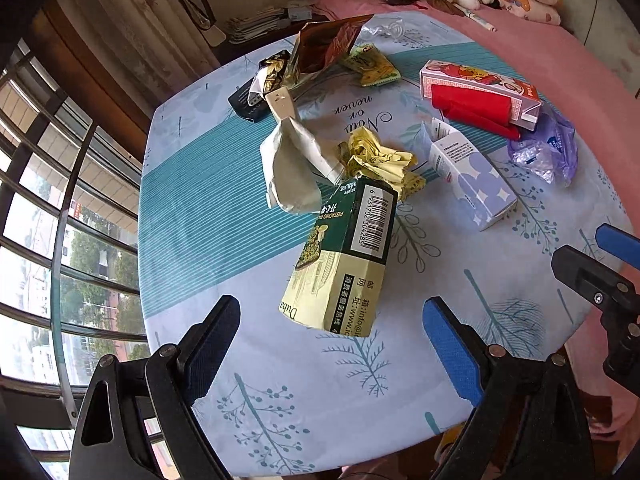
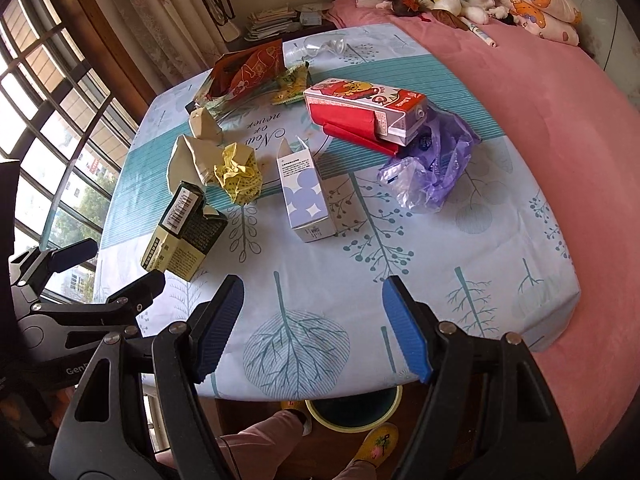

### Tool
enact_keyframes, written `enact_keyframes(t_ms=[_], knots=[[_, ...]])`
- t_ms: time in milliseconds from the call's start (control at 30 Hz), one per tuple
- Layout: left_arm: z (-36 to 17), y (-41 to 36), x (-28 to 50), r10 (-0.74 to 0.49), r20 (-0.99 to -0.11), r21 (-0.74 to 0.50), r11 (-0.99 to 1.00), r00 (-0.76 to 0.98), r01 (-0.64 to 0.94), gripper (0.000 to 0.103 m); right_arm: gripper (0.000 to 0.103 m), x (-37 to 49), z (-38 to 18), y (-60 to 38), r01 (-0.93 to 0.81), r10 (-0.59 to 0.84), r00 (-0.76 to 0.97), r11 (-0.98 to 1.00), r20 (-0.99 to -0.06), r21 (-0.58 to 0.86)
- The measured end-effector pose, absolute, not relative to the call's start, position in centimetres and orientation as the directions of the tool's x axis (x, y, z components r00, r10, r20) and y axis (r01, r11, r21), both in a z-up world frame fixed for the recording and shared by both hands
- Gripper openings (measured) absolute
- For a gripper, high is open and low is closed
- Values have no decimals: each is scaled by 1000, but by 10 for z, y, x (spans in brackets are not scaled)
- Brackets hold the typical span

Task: Collect trash
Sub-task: 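Grasp the white-blue medicine box with the right tool while the left grasps the green pistachio box, then carry both boxes over the bin and open both tools to drop them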

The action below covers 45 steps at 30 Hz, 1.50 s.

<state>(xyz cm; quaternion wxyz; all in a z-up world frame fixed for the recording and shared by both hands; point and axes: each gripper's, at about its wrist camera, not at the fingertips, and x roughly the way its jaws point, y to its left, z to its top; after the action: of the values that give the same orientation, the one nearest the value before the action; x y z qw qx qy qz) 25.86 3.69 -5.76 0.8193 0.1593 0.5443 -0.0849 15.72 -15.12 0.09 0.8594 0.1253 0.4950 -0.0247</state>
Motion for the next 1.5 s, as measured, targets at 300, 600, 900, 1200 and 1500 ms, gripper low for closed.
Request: enact_keyframes(t_ms=[300, 600, 900, 1200, 1500], knots=[[-108, 39, 313, -41, -978, 39, 928, 205, 369, 64, 70, 221, -39, -151, 241, 7, 462, 961, -887, 133], [-114, 45, 329, -84, -977, -2, 921, 194, 390, 54, 61, 277, -66, -133, 218, -15, 396, 973, -918, 79], [-92, 57, 318, -84, -963, 9, 939, 255, 344, 30, 31, 288, -72, -113, 140, 31, 375, 986, -927, 89], [-41, 56, 261, -83, -930, 6, 971, 359, 241, 19, 31, 233, -25, -117, 68, 120, 434, 984, -893, 165], [-10, 29, 167, -106, -902, -79, 994, 419, 82, 19, 30, 148, 7, -145, -71, 217, 432, 976, -875, 207]])
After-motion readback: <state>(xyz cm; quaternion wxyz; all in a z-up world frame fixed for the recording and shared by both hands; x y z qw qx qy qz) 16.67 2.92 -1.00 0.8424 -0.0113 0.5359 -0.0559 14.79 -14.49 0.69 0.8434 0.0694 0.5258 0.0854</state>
